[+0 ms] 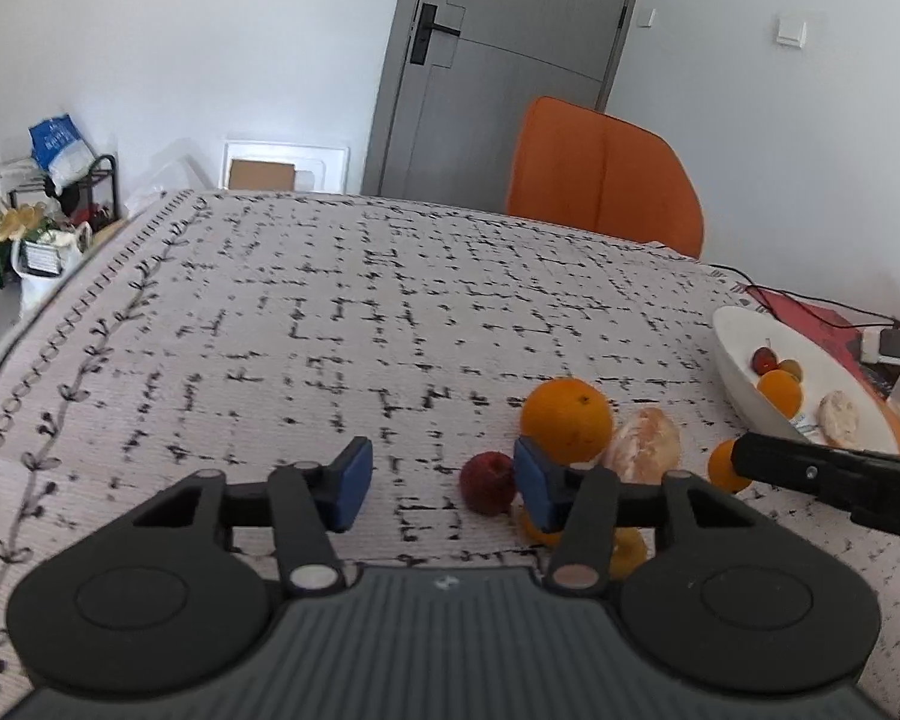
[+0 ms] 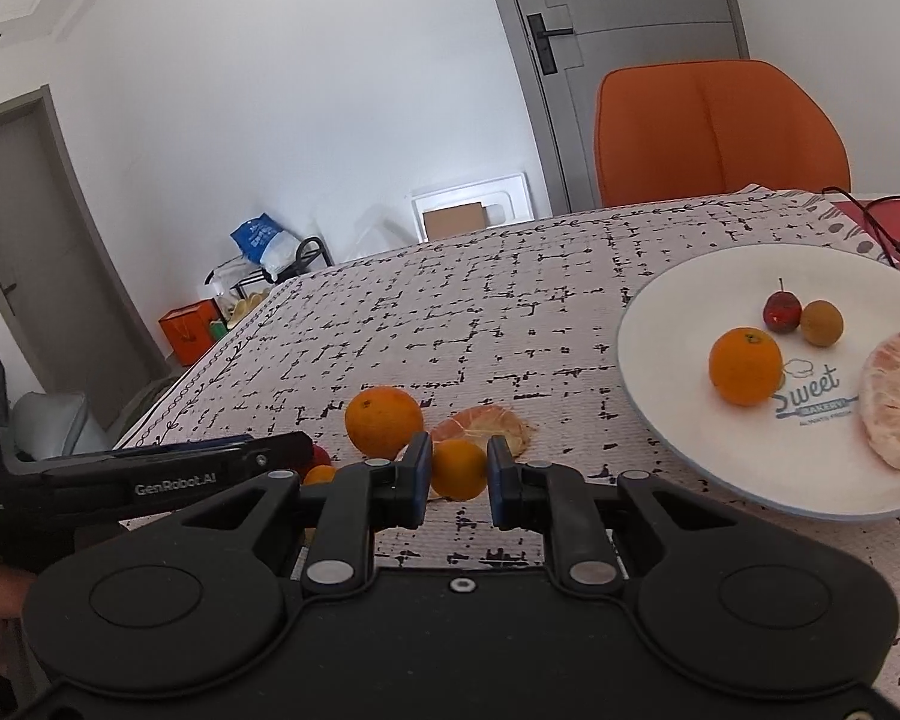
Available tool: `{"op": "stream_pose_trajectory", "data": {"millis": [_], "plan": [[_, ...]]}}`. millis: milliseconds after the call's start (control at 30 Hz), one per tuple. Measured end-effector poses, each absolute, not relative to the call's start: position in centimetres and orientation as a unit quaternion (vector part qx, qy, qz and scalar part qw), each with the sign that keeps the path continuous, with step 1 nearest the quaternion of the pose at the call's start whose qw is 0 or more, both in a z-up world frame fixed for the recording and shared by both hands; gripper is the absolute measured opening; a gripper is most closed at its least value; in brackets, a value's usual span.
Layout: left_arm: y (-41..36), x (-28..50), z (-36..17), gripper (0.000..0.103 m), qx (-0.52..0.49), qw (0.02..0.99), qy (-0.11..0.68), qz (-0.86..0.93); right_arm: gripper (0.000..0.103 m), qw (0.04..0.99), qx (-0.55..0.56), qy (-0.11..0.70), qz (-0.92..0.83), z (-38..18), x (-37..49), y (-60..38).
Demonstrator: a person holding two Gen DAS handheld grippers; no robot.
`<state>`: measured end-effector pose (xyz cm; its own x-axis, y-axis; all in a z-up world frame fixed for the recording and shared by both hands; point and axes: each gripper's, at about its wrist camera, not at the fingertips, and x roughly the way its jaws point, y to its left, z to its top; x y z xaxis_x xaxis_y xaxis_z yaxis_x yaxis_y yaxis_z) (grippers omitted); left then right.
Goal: Organize fruits
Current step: 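Grasp a small tangerine with the right gripper while the left gripper grasps a red plum, then carry the tangerine with the right gripper while the left gripper carries the plum to the bowl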
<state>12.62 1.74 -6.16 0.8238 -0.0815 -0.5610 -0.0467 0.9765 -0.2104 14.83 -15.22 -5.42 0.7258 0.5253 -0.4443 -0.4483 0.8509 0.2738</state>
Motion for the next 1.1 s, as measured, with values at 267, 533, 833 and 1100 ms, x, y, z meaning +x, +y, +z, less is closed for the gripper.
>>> {"op": "stream_pose_trajectory", "data": {"millis": [267,533,833,1100], "plan": [[0.7,12.9,-6.3,0.021,-0.103,0.944,0.313,-0.014,0.018,0.927,0.088,0.257,0.260,-5.4,14.6,-16.2],[0.0,12.3,-4.6,0.021,-0.092,0.950,0.298,-0.015,0.018,0.928,0.100,0.245,0.264,-5.0,14.2,-17.1],[-2.6,12.2,-2.9,0.021,-0.072,0.956,0.282,-0.037,0.018,0.935,0.123,0.221,0.249,-4.1,13.8,-19.8],[-5.5,12.2,-2.1,0.021,-0.056,0.959,0.273,-0.057,0.018,0.939,0.142,0.209,0.231,-3.9,13.6,-22.7]]}}
